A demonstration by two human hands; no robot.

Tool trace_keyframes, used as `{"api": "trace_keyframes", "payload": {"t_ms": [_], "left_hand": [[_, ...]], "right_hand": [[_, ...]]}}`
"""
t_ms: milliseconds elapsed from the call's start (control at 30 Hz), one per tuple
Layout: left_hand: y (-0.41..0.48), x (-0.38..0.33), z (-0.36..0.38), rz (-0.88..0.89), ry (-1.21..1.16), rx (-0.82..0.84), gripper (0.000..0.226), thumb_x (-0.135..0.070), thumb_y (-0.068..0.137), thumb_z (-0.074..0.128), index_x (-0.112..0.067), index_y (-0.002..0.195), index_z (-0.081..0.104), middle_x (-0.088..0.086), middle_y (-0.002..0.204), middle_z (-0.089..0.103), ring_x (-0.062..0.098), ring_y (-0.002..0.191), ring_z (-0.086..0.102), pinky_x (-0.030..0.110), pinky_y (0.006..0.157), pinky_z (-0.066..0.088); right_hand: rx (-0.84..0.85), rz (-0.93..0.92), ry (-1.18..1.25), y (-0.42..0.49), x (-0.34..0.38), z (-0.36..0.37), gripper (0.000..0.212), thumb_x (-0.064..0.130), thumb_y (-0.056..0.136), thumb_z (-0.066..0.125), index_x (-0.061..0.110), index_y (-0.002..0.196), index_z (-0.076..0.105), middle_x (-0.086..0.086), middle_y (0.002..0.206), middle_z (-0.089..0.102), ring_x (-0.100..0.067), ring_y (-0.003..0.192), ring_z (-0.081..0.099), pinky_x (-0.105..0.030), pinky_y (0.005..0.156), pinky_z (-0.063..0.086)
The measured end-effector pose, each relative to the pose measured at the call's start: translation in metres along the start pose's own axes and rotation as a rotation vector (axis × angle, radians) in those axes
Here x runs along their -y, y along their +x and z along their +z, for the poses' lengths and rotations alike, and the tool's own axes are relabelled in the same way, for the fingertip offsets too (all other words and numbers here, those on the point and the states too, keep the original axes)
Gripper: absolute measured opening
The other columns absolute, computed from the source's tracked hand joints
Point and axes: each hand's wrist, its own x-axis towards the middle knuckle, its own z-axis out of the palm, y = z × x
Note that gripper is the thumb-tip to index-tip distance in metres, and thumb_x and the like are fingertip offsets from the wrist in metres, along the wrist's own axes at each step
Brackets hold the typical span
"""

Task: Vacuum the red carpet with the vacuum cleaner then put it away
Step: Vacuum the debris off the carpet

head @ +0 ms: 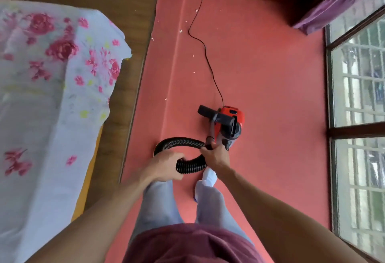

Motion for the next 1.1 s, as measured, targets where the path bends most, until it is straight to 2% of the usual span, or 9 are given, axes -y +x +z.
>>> {"api": "trace_keyframes", "payload": {"t_ms": [133, 233, 333, 467, 567, 733, 867, 967, 1100], "left_hand": [[-0.03, -0.004, 0.042, -0.065, -0.061, -0.077, 0.015, -0.023, 0.074, 0.069, -0.018, 0.08, 0.057, -0.006, 0.068, 0.056, 0.015, 0.071, 0.055, 0.014, 0.054, 0.035], [-0.05, -0.006, 0.062, -0.109, -0.098, -0.108, 0.022, -0.027, 0.077, 0.072, -0.015, 0.083, 0.054, -0.005, 0.07, 0.054, 0.023, 0.078, 0.058, 0.02, 0.052, 0.033], [-0.065, -0.002, 0.081, -0.131, -0.132, -0.158, 0.033, -0.033, 0.076, 0.078, -0.014, 0.099, 0.062, 0.003, 0.09, 0.067, 0.023, 0.091, 0.062, 0.022, 0.059, 0.028], [-0.079, 0.011, 0.116, -0.147, -0.184, -0.233, 0.04, -0.039, 0.073, 0.081, -0.01, 0.095, 0.063, 0.004, 0.09, 0.064, 0.023, 0.086, 0.06, 0.026, 0.065, 0.033], [-0.089, 0.025, 0.148, -0.146, -0.266, -0.278, 0.029, -0.026, 0.077, 0.078, -0.006, 0.092, 0.065, 0.005, 0.087, 0.066, 0.022, 0.083, 0.061, 0.026, 0.066, 0.038], [-0.092, 0.057, 0.191, -0.142, -0.351, -0.387, 0.013, -0.012, 0.077, 0.075, -0.008, 0.083, 0.064, 0.0, 0.079, 0.063, 0.023, 0.081, 0.061, 0.02, 0.063, 0.029], [-0.071, 0.082, 0.219, -0.13, -0.343, -0.503, 0.028, -0.011, 0.071, 0.071, -0.02, 0.064, 0.046, -0.007, 0.062, 0.046, 0.026, 0.07, 0.056, 0.029, 0.066, 0.034], [-0.046, 0.1, 0.23, -0.132, -0.249, -0.557, 0.011, -0.024, 0.076, 0.069, -0.018, 0.075, 0.059, -0.008, 0.072, 0.051, 0.025, 0.085, 0.06, 0.034, 0.089, 0.041], [-0.015, 0.124, 0.247, -0.137, -0.211, -0.582, 0.029, -0.038, 0.083, 0.067, -0.018, 0.104, 0.068, -0.002, 0.097, 0.063, 0.02, 0.103, 0.056, 0.031, 0.098, 0.036]], "right_hand": [[0.076, -0.092, -0.134, -0.01, -0.019, 0.008, 0.017, 0.028, 0.079, 0.063, 0.011, 0.08, 0.061, -0.005, 0.075, 0.061, -0.025, 0.074, 0.058, -0.027, 0.065, 0.039], [0.13, -0.117, -0.179, -0.015, -0.028, 0.02, 0.019, 0.03, 0.077, 0.063, 0.013, 0.083, 0.064, -0.004, 0.077, 0.063, -0.025, 0.076, 0.06, -0.027, 0.064, 0.039], [0.144, -0.144, -0.197, -0.021, -0.039, 0.035, 0.023, 0.031, 0.078, 0.063, 0.015, 0.092, 0.07, -0.004, 0.077, 0.062, -0.025, 0.078, 0.06, -0.028, 0.066, 0.041], [0.171, -0.176, -0.24, -0.027, -0.057, 0.054, 0.018, 0.03, 0.077, 0.062, 0.014, 0.082, 0.069, -0.002, 0.07, 0.06, -0.024, 0.073, 0.058, -0.033, 0.065, 0.045], [0.164, -0.207, -0.284, -0.027, -0.073, 0.072, 0.019, 0.034, 0.071, 0.063, 0.018, 0.079, 0.068, -0.001, 0.072, 0.058, -0.022, 0.072, 0.055, -0.031, 0.063, 0.042], [0.154, -0.249, -0.334, -0.021, -0.095, 0.11, 0.014, 0.03, 0.075, 0.065, 0.016, 0.074, 0.065, -0.001, 0.069, 0.058, -0.022, 0.067, 0.055, -0.03, 0.06, 0.043], [0.153, -0.272, -0.362, 0.0, -0.104, 0.136, 0.018, 0.025, 0.079, 0.066, 0.008, 0.078, 0.068, 0.0, 0.063, 0.052, -0.02, 0.061, 0.05, -0.027, 0.051, 0.037], [0.147, -0.301, -0.402, 0.024, -0.103, 0.15, 0.02, 0.024, 0.082, 0.065, 0.005, 0.08, 0.069, -0.001, 0.062, 0.049, -0.02, 0.059, 0.046, -0.027, 0.048, 0.032], [0.168, -0.312, -0.442, 0.061, -0.103, 0.17, 0.017, 0.024, 0.083, 0.065, 0.008, 0.081, 0.072, -0.002, 0.064, 0.051, -0.019, 0.061, 0.046, -0.027, 0.051, 0.032]]}}
